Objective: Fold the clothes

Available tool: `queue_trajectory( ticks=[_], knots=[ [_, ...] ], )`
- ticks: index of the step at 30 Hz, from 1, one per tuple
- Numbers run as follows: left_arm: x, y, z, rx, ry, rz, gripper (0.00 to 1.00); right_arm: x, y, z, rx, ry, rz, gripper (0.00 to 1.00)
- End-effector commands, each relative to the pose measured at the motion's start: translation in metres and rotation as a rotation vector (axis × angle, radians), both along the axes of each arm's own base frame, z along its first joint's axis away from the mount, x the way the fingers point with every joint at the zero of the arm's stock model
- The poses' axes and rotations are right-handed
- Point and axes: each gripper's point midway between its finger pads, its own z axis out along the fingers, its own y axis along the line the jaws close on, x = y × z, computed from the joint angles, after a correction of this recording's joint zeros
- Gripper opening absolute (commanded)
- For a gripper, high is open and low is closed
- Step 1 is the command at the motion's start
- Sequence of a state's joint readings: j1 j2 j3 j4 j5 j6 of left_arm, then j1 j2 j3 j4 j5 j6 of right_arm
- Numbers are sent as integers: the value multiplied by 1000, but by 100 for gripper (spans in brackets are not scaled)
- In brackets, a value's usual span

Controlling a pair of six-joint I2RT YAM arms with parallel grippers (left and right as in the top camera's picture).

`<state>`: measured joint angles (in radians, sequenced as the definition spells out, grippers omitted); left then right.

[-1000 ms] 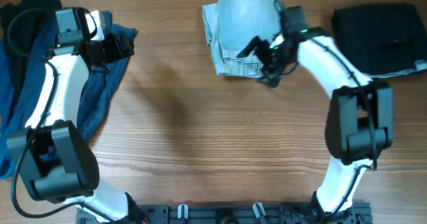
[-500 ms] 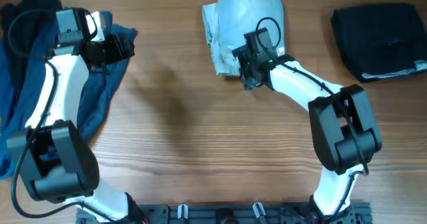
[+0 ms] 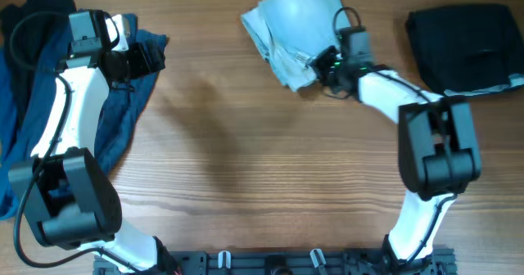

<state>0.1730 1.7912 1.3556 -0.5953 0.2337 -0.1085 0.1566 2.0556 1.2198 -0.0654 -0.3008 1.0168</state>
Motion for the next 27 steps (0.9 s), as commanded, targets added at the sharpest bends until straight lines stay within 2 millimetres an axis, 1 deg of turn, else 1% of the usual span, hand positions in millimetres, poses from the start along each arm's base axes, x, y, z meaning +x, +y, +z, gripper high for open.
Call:
queue_trajectory(
  ticks=[1,2,3,4,8,11,12,13,14,15,16,17,19,20,21,22,23,25,27],
  knots=[
    [6,0,21,14,-56,-22,100,-6,5,23,99,-89,248,4],
    [5,0,21,14,-56,-22,100,-6,-2,37,108,-120,267,4],
    [5,0,20,14,-55,-23,100,-8,-9,56,107,-154,297,4],
    [6,-1,21,14,-56,-25,100,-13,-13,73,93,-181,339,4],
    [6,-2,21,14,-57,-26,100,-24,-20,113,-11,-215,436,4],
    [6,-2,21,14,-56,-26,100,-20,-21,138,-30,-263,443,4],
    [6,-2,21,14,-56,-27,100,-17,-21,150,-37,-294,441,4],
    [6,-2,21,14,-56,-27,100,-8,-25,176,-62,-351,429,4],
    [6,-2,21,14,-56,-27,100,-2,-27,197,-73,-396,423,4],
    [6,-2,20,14,-55,-26,100,4,-32,224,-90,-456,414,4],
    [6,-2,20,14,-55,-27,100,8,-35,243,-109,-505,414,4],
    [6,-2,20,14,-55,-27,100,12,-43,275,-135,-576,403,4],
    [6,-2,21,14,-56,-27,100,18,-62,312,-168,-654,363,4],
    [6,-2,20,14,-55,-27,100,21,-75,325,-191,-683,342,4],
    [6,-2,20,14,-55,-27,100,22,-86,332,-212,-700,331,4],
    [6,-2,20,14,-55,-27,100,23,-112,345,-257,-728,296,4],
    [6,-2,20,14,-55,-27,100,23,-126,352,-293,-754,290,4],
    [6,-2,21,14,-56,-27,100,20,-155,360,-358,-779,263,4],
    [6,-2,21,14,-56,-26,100,15,-193,362,-419,-779,216,4]
  ],
)
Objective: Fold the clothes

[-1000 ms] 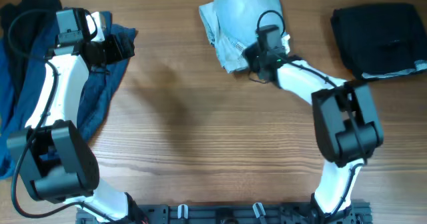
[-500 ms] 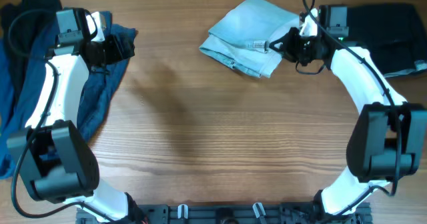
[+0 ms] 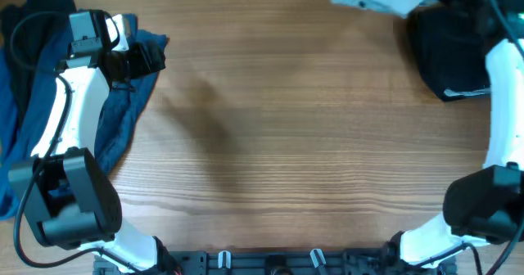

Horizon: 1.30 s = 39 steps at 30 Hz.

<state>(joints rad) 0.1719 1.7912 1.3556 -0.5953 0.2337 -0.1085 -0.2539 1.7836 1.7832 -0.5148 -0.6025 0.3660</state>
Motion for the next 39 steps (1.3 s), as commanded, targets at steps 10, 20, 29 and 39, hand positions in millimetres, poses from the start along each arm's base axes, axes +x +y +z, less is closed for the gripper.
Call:
queue_trajectory(
  ticks=[10,20,29,39],
  knots=[
    [6,-1,21,14,-56,-25,100,9,-157,30,-87,-176,-340,4],
    [6,-1,21,14,-56,-25,100,38,-185,-79,-23,9,-353,4],
    [6,-3,21,14,-56,-30,100,-81,-219,-163,278,533,-506,14],
    [6,-4,21,14,-56,-31,100,-142,-214,-119,369,512,-406,98]
  ],
)
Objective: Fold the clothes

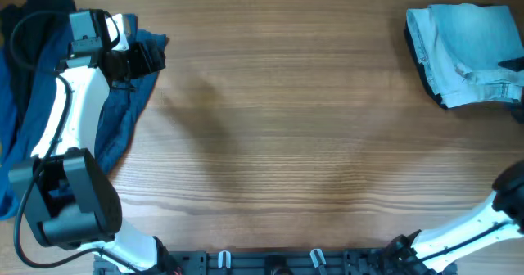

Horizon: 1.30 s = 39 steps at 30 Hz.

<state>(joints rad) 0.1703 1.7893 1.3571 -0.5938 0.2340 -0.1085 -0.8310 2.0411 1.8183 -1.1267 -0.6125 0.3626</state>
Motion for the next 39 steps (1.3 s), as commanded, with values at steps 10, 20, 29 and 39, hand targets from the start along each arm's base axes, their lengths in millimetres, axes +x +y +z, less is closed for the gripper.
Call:
queue_trajectory(
  ticks=[10,20,29,39],
  knots=[
    [5,-4,19,13,-50,-30,100,134,22,81,-1066,-307,570,90],
    [9,-4,22,17,-70,-32,100,159,-28,-131,-960,-75,554,99],
    [16,-3,27,23,-107,-32,100,169,-29,-61,-1034,-176,516,100],
    [-24,9,121,118,-224,57,100,55,109,276,-1147,-746,566,100]
  ],
)
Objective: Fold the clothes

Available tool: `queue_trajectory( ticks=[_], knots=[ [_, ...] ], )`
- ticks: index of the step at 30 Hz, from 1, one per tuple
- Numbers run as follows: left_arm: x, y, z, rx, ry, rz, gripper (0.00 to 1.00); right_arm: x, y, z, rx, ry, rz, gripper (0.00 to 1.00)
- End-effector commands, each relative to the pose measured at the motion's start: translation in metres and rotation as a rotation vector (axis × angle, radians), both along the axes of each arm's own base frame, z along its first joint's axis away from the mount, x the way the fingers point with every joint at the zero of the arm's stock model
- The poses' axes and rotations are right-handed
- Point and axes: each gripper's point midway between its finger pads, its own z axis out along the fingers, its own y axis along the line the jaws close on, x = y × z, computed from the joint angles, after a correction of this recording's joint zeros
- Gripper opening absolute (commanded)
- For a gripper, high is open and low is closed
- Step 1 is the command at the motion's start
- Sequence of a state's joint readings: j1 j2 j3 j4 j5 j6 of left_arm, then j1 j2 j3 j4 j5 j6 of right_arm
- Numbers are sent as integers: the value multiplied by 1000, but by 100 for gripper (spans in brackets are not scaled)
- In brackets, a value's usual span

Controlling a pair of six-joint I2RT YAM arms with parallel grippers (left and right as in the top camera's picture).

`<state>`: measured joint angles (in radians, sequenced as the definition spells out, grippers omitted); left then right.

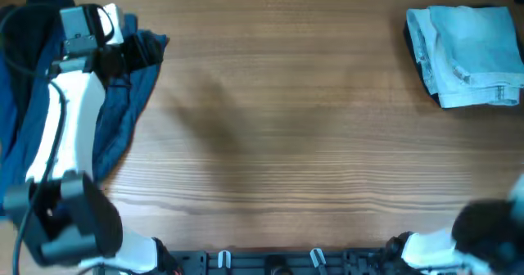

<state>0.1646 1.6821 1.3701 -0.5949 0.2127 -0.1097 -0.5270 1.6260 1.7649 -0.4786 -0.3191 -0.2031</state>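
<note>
A folded light blue garment (465, 54) lies at the far right of the table, on top of a black garment whose edge (408, 31) just shows on its left side. A heap of unfolded dark blue clothes (123, 103) covers the far left. My left gripper (137, 56) hangs over the upper right part of that heap; its dark fingers merge with the cloth, so whether they are open or shut is unclear. The right gripper is out of view; only the right arm's base (491, 234) shows at the bottom right corner.
A bare wooden table (278, 128) stretches between the heap and the folded stack. A black cable (16, 29) loops over the heap at the top left. The arms' mounting rail (270, 263) runs along the front edge.
The right gripper was at the right edge of the light blue garment and is now out of view, the garment staying on the stack. The left arm has shifted slightly up and left.
The right gripper was on the folded light blue garment at the table's top middle, with the black garment alone at the right. Then it held the garment up near the top right. Then the garment lay on the black one, where it now rests by itself.
</note>
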Motion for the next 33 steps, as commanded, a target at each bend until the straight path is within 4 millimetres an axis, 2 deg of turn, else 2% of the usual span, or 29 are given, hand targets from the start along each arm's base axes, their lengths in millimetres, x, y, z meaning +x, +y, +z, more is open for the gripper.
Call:
queue_trajectory(
  ticks=[1,3,5,8,11,27,31,33],
  knots=[
    [-40,9,82,94,-107,65,100,-44,66,33,81,-17,206,99],
    [-78,5,102,99,-91,69,100,-77,96,36,144,26,266,100],
    [-116,-2,116,96,-75,66,100,-99,112,33,220,68,264,100],
    [-155,-9,123,92,-43,63,100,-116,122,15,294,158,253,100],
    [-179,-12,125,91,-17,64,100,-124,126,-3,351,232,245,100],
    [-176,-9,126,101,-26,77,100,-123,125,-4,353,235,245,100],
    [-146,-23,149,96,-318,18,100,-123,125,-4,353,235,245,100],
    [-138,-34,152,88,-546,-27,100,-123,125,-4,353,235,245,100]
  ],
)
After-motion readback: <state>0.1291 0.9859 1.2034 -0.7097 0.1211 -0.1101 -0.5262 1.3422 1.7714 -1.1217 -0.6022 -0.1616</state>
